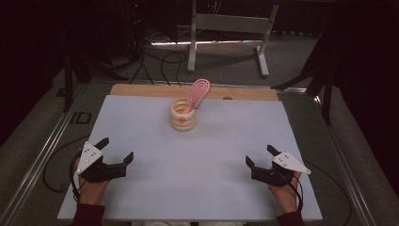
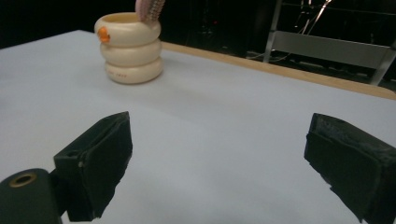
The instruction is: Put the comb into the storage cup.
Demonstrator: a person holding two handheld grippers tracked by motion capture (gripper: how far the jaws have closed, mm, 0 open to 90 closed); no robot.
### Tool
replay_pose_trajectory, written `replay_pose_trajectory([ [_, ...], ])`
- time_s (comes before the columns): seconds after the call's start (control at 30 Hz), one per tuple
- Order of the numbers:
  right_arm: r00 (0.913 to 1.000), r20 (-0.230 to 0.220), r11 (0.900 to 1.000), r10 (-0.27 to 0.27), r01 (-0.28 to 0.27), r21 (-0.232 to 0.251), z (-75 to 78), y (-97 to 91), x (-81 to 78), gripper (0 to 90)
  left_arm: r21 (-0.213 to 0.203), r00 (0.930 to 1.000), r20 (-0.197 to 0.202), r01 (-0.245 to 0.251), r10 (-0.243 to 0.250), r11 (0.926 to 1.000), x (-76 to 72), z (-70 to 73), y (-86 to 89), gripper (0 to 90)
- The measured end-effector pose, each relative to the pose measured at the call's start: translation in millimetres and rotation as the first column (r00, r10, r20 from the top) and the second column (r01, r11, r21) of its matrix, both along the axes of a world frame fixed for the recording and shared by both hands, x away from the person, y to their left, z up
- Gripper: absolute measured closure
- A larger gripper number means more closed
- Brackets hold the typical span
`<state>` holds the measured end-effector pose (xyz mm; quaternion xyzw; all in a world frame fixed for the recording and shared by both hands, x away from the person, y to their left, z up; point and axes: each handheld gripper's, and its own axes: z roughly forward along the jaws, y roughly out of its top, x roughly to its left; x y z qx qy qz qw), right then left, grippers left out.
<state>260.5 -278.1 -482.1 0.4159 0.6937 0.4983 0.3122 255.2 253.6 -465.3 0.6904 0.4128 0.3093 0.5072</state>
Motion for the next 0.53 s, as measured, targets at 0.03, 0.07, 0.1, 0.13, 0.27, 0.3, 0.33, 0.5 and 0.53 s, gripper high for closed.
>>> replay_pose_trajectory([
  [0.03, 1.0000, 0.001, 1.0000, -0.006, 0.006, 0.003, -0.4, -1.0, -0.4, 7.6, 0.001, 1.0000, 0.001, 0.000, 0.000, 1.0000, 0.0, -0.6, 0.0, 0.3],
  [0.07, 0.9999, 0.004, 0.9999, -0.011, 0.011, 0.004, -0.9, -1.9, -0.8, 7.6, 0.001, 1.0000, -0.001, 0.000, 0.000, 1.0000, -0.2, -1.1, -0.1, 0.3],
  [0.1, 0.9999, 0.005, 0.9999, -0.011, 0.011, 0.004, -1.5, -2.4, -0.9, 7.6, 0.002, 1.0000, -0.001, 0.002, -0.002, 1.0000, -0.3, -1.6, -0.2, 0.3],
  [0.13, 0.9999, 0.004, 0.9999, -0.012, 0.012, -0.001, -1.8, -2.9, -1.2, 7.6, 0.003, 1.0000, 0.001, 0.004, -0.004, 1.0000, -0.3, -2.2, -0.5, 0.3],
  [0.27, 0.9999, 0.005, 0.9999, -0.014, 0.014, -0.010, -2.3, -3.8, -2.2, 7.6, 0.015, 0.9999, -0.011, 0.003, -0.003, 0.9999, -0.3, -5.6, -1.0, 0.3],
  [0.3, 0.9999, 0.006, 0.9999, -0.011, 0.011, -0.006, -2.3, -4.4, -2.5, 7.6, 0.019, 0.9999, -0.013, 0.004, -0.004, 0.9998, -0.3, -6.3, -1.4, 0.3],
  [0.33, 0.9999, 0.007, 0.9999, -0.013, 0.013, -0.007, -2.3, -5.0, -2.8, 7.6, 0.022, 0.9999, -0.013, 0.003, -0.002, 0.9998, -0.4, -6.8, -1.9, 0.3],
  [0.5, 0.9999, 0.003, 0.9998, -0.016, 0.016, -0.011, -3.3, -6.8, -3.6, 7.6, 0.018, 0.9999, -0.015, -0.003, 0.003, 0.9998, -0.3, -7.3, -0.7, 0.3],
  [0.53, 0.9999, 0.004, 0.9998, -0.017, 0.017, -0.014, -3.6, -6.8, -3.4, 7.6, 0.019, 0.9999, -0.015, -0.004, 0.004, 0.9998, -0.3, -7.4, -0.2, 0.3],
])
